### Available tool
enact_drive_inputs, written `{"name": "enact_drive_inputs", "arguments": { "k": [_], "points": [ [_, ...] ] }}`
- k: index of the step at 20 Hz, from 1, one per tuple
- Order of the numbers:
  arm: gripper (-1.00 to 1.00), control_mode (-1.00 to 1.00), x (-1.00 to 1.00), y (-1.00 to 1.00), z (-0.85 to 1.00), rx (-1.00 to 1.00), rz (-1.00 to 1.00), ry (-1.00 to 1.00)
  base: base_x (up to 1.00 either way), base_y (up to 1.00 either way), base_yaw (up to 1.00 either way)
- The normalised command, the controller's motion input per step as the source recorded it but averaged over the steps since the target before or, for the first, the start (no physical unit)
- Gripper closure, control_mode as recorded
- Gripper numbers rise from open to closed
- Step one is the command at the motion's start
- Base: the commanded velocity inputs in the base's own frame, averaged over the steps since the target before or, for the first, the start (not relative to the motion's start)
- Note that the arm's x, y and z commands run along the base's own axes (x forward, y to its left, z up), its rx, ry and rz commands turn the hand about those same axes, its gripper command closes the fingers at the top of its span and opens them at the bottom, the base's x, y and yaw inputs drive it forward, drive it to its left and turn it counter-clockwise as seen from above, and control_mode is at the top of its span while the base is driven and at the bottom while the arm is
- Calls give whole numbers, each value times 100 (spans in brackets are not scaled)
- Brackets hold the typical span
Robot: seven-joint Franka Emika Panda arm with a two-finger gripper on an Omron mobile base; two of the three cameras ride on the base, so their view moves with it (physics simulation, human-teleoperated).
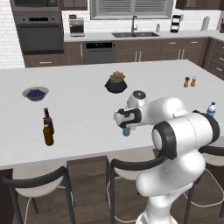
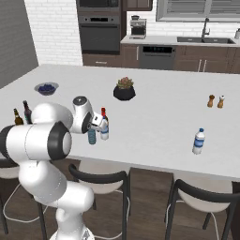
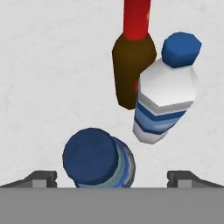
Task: Move the plastic bottles in the middle to the plastics group, and the glass bottles in the middle to the glass group.
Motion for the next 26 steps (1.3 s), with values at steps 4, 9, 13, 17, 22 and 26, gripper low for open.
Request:
{"name": "enact_drive_inputs", "arguments": {
  "k": [4,9,13,17,22,26],
  "points": [
    [-100,-100,5,0,-8,0,0,0,0,0,0],
    [-100,-100,0,1,-2,0,0,-1,0,0,0],
    [-100,-100,0,7,0,0,0,-6,0,0,0],
    [-100,-100,0,1,0,0,2,-1,0,0,0],
    [100,-100,0,0,0,0,0,0,0,0,0],
    [100,-100,0,0,0,0,0,0,0,0,0]
  ]
}}
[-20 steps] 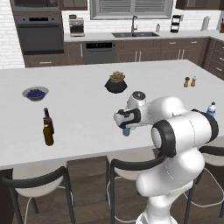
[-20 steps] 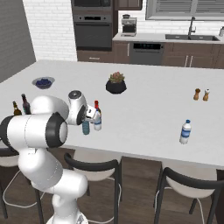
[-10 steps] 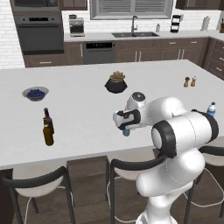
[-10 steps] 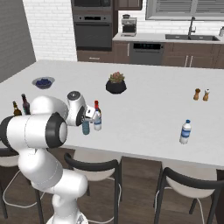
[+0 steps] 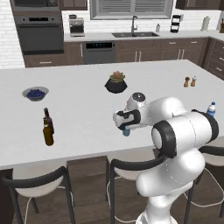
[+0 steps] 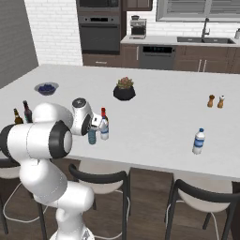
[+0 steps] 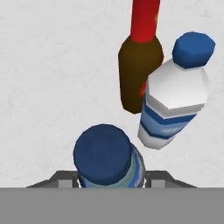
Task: Move the plastic bottles in the middle to the plastics group, and the glass bottles in the middle to the glass group.
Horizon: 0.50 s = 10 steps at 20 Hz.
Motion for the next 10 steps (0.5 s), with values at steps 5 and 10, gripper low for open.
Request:
{"name": "enact_drive_inputs", "arguments": {
  "k": [5,10],
  "points": [
    [100,-100,-44,0,1,0,0,-1,0,0,0],
    [100,-100,-95,-5,15,0,0,-1,0,0,0]
  ]
}}
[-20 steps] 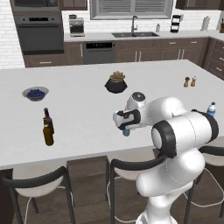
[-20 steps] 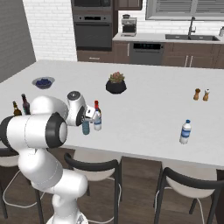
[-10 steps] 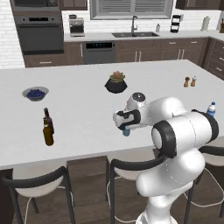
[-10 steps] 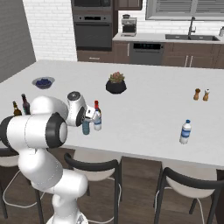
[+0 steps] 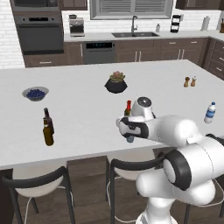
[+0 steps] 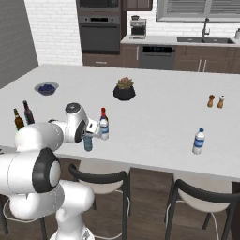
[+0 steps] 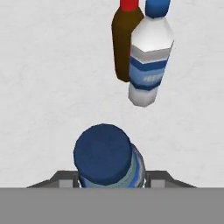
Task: Move the plastic bottles in the middle to the plastics group, and the glass bottles in the middle to the glass group.
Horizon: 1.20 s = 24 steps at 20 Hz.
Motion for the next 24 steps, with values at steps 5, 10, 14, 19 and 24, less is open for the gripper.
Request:
{"name": "enact_drive_inputs", "arguments": {
  "k": [5,10,14,19,24],
  "points": [
    [100,-100,-89,-34,36,0,0,0,0,0,0],
    [100,-100,-16,-70,44,0,0,0,0,0,0],
    [100,-100,0,-86,46,-1,0,3,0,0,0],
    [100,-100,11,-96,43,-1,0,8,0,0,0],
    [100,-100,27,-91,32,-3,0,11,0,0,0]
  ]
}}
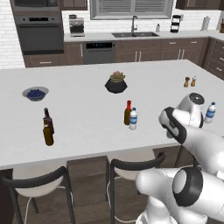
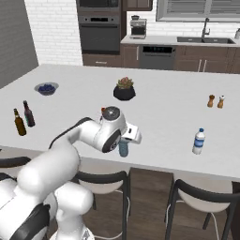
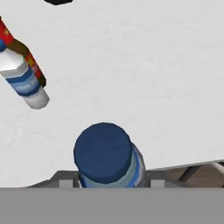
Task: Move the plastic bottles in the middle to the plastics group, and the glass bottles in the middle to the glass group.
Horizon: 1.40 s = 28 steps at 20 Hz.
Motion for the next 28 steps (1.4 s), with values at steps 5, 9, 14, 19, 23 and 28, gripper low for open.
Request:
{"name": "enact_drive_inputs", "arguments": {
  "k": [5,9,14,19,23,28],
  "points": [
    [100,-100,21,-88,9,-5,0,10,0,0,0],
    [100,-100,6,-67,0,-5,0,6,0,0,0],
    [100,-100,16,-29,0,-4,0,1,0,0,0],
    [100,-100,30,-36,0,0,0,-9,0,0,0],
    [100,-100,34,-59,-2,1,0,-6,0,0,0],
    [100,-100,30,-55,0,0,0,-2,0,0,0]
  ]
}}
